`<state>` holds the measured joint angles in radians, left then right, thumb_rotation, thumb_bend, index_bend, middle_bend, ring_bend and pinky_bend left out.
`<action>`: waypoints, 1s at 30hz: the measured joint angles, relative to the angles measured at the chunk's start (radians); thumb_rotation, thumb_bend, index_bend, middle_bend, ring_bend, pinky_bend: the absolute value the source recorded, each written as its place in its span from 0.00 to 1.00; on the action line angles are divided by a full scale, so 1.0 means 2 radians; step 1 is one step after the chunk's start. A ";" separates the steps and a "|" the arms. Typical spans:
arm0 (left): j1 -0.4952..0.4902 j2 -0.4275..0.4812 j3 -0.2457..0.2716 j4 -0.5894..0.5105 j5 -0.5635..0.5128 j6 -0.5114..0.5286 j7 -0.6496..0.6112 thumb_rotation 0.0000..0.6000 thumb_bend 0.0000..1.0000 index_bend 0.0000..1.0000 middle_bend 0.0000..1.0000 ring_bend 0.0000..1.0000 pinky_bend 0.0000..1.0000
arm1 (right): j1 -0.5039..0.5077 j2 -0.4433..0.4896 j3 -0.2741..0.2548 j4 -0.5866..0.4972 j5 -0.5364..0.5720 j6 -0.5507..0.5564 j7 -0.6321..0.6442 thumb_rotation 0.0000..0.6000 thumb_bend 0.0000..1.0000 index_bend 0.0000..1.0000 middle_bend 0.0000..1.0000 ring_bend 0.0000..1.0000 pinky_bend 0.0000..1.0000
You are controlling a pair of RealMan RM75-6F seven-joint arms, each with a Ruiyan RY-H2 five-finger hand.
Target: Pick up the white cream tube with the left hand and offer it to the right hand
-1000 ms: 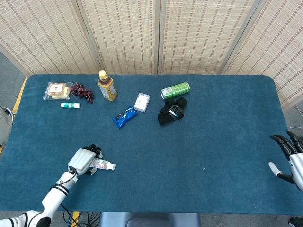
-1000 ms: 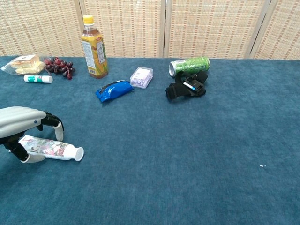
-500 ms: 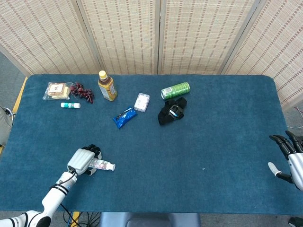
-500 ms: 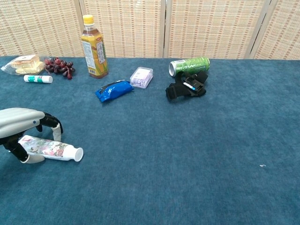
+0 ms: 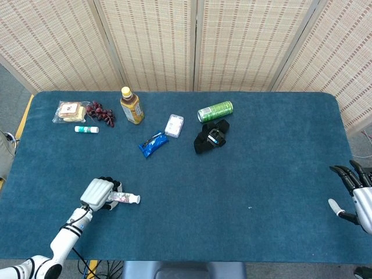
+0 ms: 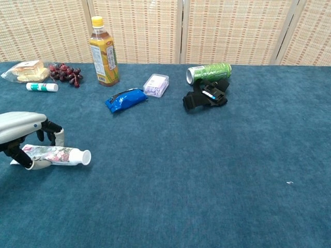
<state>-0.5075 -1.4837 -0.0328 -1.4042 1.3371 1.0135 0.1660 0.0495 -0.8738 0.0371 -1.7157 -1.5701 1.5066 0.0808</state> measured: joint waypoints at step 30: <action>-0.086 0.151 -0.074 -0.214 -0.045 -0.067 -0.005 1.00 0.36 0.55 0.67 0.46 0.44 | 0.129 -0.013 0.022 -0.122 -0.118 -0.121 -0.142 1.00 0.34 0.19 0.14 0.00 0.04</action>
<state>-0.6786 -1.1827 -0.1803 -1.8316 1.2470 0.8796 0.1563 0.3081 -0.8997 0.0809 -1.9588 -1.8070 1.2639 -0.2028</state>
